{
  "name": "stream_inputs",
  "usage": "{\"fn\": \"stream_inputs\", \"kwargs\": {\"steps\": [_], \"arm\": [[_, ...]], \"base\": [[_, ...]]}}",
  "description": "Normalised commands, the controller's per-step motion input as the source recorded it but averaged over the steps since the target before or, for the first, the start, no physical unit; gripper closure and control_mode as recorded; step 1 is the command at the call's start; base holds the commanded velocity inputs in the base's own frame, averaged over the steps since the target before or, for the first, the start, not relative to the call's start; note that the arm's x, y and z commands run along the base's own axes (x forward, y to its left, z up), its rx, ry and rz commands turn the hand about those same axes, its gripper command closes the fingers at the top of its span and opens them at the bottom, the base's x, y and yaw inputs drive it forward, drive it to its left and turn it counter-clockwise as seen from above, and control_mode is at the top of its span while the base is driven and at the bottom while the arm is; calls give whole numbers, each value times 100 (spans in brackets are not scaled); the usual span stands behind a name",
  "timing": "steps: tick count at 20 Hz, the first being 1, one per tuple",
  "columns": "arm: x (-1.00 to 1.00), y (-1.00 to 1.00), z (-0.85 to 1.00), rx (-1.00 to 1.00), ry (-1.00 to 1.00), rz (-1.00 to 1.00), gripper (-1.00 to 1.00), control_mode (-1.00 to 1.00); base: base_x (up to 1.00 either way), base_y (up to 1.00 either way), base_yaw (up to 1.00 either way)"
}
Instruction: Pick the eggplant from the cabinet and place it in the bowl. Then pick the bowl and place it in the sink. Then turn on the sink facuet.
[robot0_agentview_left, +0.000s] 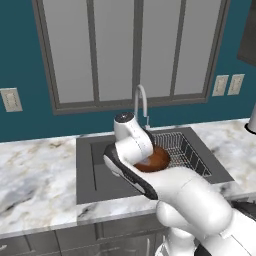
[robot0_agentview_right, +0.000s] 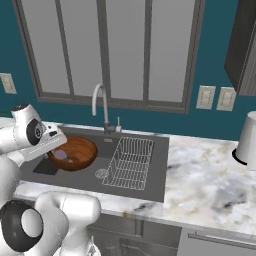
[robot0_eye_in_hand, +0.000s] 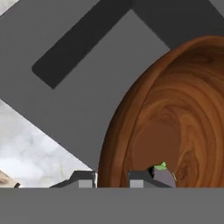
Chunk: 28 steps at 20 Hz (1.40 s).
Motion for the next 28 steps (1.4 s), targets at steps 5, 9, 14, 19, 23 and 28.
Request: {"fn": "stream_inputs", "kwargs": {"steps": [5,9,14,19,23,28], "arm": [[83,4,-41,0,0,-11,100,-100],[56,0,-55,0,0,-9,100,-100],[47,1,-66,0,0,-8,100,-100],[22,0,-41,0,0,-6,100,-100],[31,0,-33,0,0,-5,100,-100],[22,0,-35,0,0,-2,100,-100]], "base": [[0,0,0],[0,0,0],[0,0,0],[0,0,0],[0,0,0],[0,0,0]]}}
